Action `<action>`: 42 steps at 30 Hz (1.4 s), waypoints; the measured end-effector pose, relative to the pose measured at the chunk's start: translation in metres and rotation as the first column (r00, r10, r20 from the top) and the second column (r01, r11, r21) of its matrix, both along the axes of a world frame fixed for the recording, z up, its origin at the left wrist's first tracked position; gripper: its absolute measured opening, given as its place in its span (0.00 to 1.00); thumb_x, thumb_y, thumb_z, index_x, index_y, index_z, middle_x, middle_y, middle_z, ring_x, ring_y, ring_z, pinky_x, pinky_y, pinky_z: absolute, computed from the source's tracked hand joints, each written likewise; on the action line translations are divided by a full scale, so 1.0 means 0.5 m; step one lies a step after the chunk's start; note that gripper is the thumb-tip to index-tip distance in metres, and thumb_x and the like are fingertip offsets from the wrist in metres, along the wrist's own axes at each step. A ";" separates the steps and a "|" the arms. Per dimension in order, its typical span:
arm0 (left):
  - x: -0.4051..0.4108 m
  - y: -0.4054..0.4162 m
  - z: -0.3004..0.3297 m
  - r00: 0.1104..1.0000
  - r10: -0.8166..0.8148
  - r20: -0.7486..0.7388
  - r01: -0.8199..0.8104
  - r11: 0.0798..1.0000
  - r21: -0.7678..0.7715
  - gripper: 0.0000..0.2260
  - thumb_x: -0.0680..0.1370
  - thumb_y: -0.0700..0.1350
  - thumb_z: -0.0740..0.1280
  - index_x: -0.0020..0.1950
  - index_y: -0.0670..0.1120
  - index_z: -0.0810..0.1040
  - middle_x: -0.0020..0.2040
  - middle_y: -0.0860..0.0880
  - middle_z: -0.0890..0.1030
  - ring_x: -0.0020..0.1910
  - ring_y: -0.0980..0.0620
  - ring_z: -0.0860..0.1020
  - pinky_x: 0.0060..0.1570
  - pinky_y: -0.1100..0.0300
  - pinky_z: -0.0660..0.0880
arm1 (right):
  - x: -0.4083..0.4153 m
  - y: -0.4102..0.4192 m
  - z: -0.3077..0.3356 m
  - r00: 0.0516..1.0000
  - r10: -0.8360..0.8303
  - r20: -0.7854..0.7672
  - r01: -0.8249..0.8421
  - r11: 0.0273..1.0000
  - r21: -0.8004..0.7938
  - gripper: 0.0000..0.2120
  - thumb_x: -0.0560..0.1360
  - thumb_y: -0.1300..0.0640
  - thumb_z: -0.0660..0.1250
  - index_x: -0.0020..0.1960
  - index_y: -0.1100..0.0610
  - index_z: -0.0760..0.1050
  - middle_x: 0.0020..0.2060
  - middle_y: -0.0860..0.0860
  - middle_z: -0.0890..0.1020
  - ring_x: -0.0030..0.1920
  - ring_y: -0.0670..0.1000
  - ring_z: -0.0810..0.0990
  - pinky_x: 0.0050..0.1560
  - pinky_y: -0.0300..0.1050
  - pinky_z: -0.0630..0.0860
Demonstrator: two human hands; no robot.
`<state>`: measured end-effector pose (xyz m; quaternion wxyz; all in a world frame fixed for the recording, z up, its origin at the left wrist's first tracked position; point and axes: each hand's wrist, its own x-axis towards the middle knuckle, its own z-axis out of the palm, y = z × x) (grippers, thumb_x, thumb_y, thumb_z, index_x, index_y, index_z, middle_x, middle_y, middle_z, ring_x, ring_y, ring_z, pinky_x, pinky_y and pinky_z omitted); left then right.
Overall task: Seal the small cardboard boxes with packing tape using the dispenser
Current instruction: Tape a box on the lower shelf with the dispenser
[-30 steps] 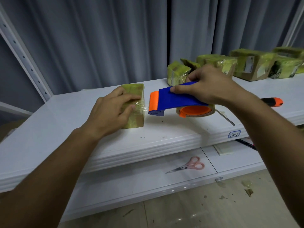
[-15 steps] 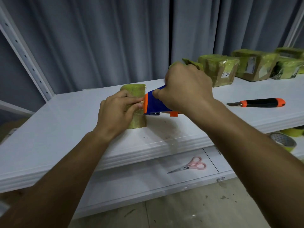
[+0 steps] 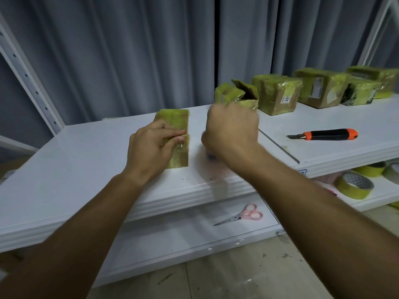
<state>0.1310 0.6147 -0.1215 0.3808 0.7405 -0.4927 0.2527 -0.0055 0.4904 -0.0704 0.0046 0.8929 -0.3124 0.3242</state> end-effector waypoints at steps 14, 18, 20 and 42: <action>0.001 -0.002 -0.007 0.999 0.005 -0.037 0.001 0.989 0.147 0.12 0.80 0.54 0.62 0.56 0.48 0.78 0.58 0.50 0.74 0.63 0.50 0.69 0.64 0.49 0.69 | 0.031 -0.032 -0.004 0.999 0.026 0.019 -0.026 1.000 0.016 0.14 0.72 0.44 0.68 0.40 0.54 0.73 0.29 0.49 0.69 0.36 0.56 0.76 0.32 0.45 0.64; -0.006 -0.009 -0.019 0.995 0.047 -0.089 -0.038 0.994 0.104 0.14 0.77 0.58 0.67 0.56 0.51 0.77 0.62 0.52 0.73 0.71 0.49 0.61 0.70 0.58 0.60 | 0.022 -0.031 0.005 0.998 0.038 0.049 -0.039 0.999 0.016 0.15 0.71 0.42 0.69 0.39 0.54 0.73 0.29 0.49 0.69 0.36 0.57 0.75 0.30 0.43 0.61; -0.010 -0.014 -0.026 0.988 0.029 -0.149 -0.019 0.998 0.065 0.13 0.77 0.56 0.70 0.56 0.50 0.76 0.61 0.53 0.71 0.70 0.50 0.60 0.66 0.72 0.55 | 0.017 -0.030 0.009 0.998 0.039 0.050 -0.040 0.999 0.024 0.15 0.71 0.41 0.69 0.40 0.54 0.74 0.30 0.49 0.71 0.36 0.57 0.75 0.30 0.43 0.60; 0.016 0.026 0.016 0.991 0.069 -0.111 -0.040 0.969 0.243 0.24 0.76 0.56 0.72 0.71 0.52 0.77 0.72 0.53 0.75 0.74 0.52 0.68 0.74 0.54 0.63 | 0.000 -0.015 0.027 0.998 0.053 0.039 -0.055 0.996 0.071 0.16 0.72 0.40 0.69 0.43 0.53 0.75 0.39 0.51 0.81 0.39 0.55 0.78 0.36 0.47 0.73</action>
